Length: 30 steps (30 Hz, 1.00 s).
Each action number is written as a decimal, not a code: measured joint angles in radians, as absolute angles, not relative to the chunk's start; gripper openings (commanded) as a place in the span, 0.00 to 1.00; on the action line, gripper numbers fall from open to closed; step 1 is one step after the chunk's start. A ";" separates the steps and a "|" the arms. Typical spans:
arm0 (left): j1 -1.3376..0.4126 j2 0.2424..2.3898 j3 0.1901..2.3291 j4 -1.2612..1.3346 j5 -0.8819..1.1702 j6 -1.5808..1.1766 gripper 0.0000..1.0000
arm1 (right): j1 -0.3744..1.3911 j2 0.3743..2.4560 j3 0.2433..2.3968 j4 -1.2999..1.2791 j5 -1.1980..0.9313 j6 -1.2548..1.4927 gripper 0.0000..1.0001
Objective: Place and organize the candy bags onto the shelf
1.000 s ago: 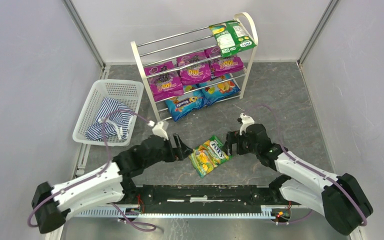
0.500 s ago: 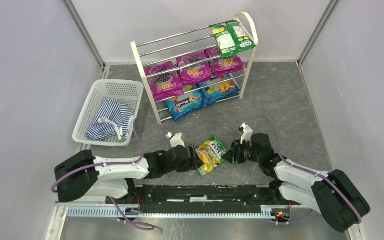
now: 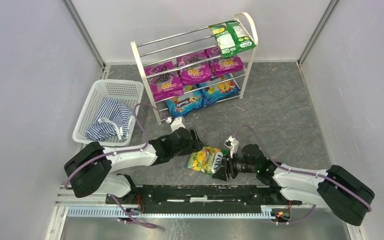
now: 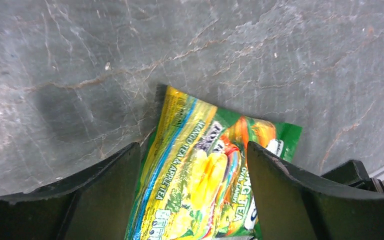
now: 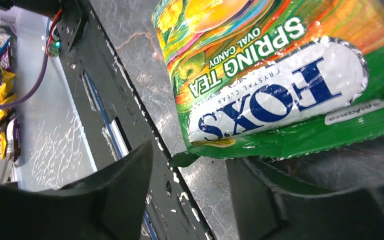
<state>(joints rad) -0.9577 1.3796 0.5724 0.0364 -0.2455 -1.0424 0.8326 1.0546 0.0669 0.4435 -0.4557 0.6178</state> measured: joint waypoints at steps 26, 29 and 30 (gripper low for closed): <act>-1.174 1.148 0.413 -0.120 -0.204 -1.041 0.70 | 0.459 1.380 0.166 0.668 -0.720 0.670 0.70; -1.174 1.176 0.413 -0.075 -0.227 -1.042 0.62 | 0.486 1.423 0.141 0.753 -0.736 0.721 0.69; -1.174 1.185 0.412 -0.065 -0.237 -1.043 0.59 | 0.498 1.437 0.134 0.783 -0.739 0.739 0.69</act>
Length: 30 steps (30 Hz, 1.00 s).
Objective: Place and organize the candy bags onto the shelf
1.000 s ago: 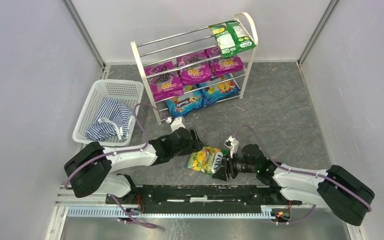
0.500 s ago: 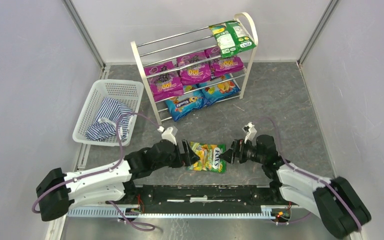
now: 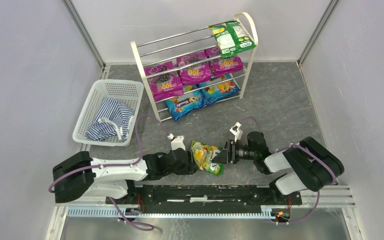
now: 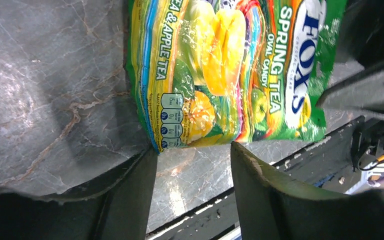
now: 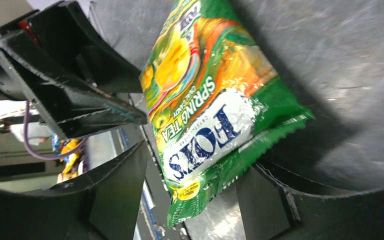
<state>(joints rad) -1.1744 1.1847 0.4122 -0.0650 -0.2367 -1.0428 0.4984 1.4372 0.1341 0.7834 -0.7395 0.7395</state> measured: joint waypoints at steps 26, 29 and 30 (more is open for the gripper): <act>-1.175 1.191 0.386 -0.032 -0.324 -1.050 0.45 | 0.682 1.768 0.051 1.375 -0.573 1.265 0.53; -1.174 1.191 0.386 -0.031 -0.324 -1.050 0.45 | 0.702 1.772 0.052 1.379 -0.542 1.271 0.43; -1.174 1.190 0.386 -0.031 -0.324 -1.050 0.45 | 0.704 1.773 0.052 1.380 -0.536 1.272 0.40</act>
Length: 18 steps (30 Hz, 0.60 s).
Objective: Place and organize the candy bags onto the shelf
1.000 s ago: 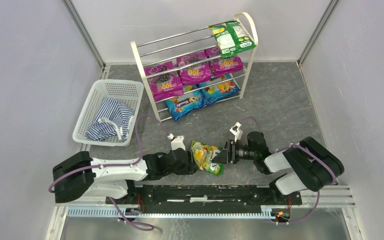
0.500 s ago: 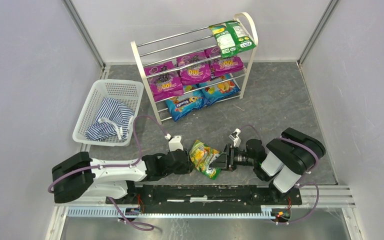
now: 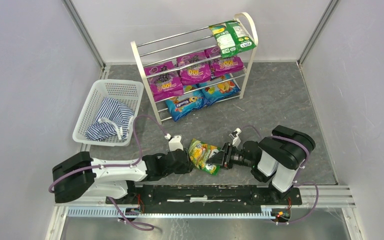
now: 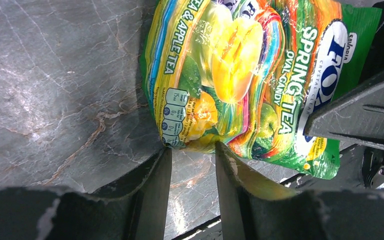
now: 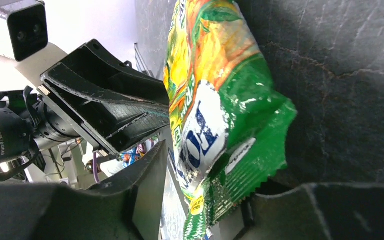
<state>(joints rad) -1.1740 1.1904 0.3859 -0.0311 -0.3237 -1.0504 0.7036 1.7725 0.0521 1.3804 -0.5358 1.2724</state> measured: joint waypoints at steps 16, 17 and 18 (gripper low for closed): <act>-1.174 0.856 0.467 -0.319 -0.377 -1.029 0.80 | 0.707 1.456 0.022 1.129 -0.451 1.169 0.13; -1.174 0.822 0.493 -0.356 -0.390 -1.019 0.81 | 0.707 1.419 0.023 1.084 -0.444 1.149 0.12; -1.174 0.789 0.518 -0.390 -0.403 -1.009 0.83 | 0.707 1.371 0.027 1.016 -0.435 1.122 0.11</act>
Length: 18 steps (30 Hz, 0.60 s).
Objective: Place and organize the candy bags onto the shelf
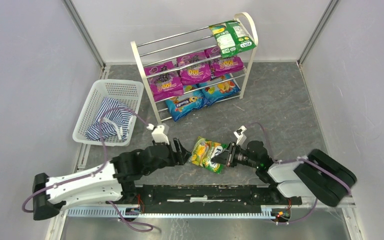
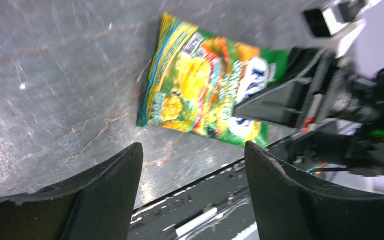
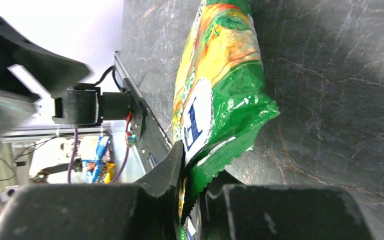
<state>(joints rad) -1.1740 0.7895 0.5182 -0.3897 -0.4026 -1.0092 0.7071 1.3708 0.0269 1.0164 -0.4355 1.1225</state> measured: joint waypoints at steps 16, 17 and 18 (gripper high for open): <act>-1.174 0.399 0.923 -0.769 -0.709 -0.809 0.97 | 0.711 0.733 0.398 -0.036 -0.148 0.636 0.06; -1.174 0.383 0.929 -0.780 -0.721 -0.800 0.97 | 0.711 0.727 0.439 -0.072 -0.141 0.614 0.06; -1.174 0.364 0.934 -0.793 -0.736 -0.790 0.98 | 0.711 0.725 0.487 -0.105 -0.136 0.592 0.06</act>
